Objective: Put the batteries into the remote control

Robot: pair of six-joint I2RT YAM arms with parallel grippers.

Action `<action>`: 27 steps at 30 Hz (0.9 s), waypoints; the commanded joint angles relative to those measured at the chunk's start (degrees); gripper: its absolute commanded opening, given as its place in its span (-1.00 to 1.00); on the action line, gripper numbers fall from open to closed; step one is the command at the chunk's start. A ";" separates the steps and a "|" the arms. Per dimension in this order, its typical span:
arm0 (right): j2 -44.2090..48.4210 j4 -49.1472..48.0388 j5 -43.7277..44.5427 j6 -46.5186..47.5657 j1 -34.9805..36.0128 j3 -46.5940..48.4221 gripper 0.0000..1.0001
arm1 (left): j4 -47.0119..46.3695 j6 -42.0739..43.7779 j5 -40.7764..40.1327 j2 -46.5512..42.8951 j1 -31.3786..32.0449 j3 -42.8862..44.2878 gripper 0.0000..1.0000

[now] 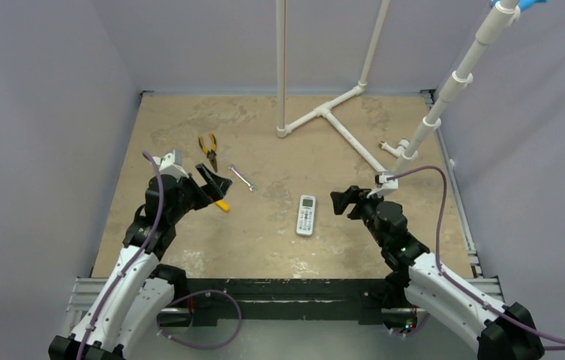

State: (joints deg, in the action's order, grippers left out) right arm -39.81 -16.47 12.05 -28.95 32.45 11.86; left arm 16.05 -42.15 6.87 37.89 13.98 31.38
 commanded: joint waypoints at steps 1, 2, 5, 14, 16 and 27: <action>2.82 2.38 6.02 1.33 -0.27 -0.60 0.58 | -0.23 2.11 -1.94 -0.51 -0.36 -1.06 1.00; 3.26 2.65 6.14 1.35 -0.24 -0.75 0.58 | -0.17 2.19 -2.03 -0.72 -0.35 -1.17 1.00; 4.13 1.49 7.55 1.74 -0.22 -1.66 0.59 | -0.07 2.59 -2.20 -1.29 -0.35 -1.25 1.00; 4.17 1.34 8.09 3.61 -0.21 -1.19 0.88 | 0.45 3.60 -2.56 -2.53 -0.35 -1.57 1.00; 4.59 1.51 8.47 4.46 -0.22 -1.06 0.90 | 0.13 3.74 -2.64 -2.81 -0.35 -1.88 1.00; 6.66 3.16 9.73 7.78 -0.19 -0.51 0.92 | -0.56 3.96 -4.66 -2.96 -0.35 -2.96 1.00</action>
State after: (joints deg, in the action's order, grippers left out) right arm -34.41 -13.47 20.08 -22.94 32.34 10.09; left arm 17.23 -39.40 3.68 35.20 13.98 29.45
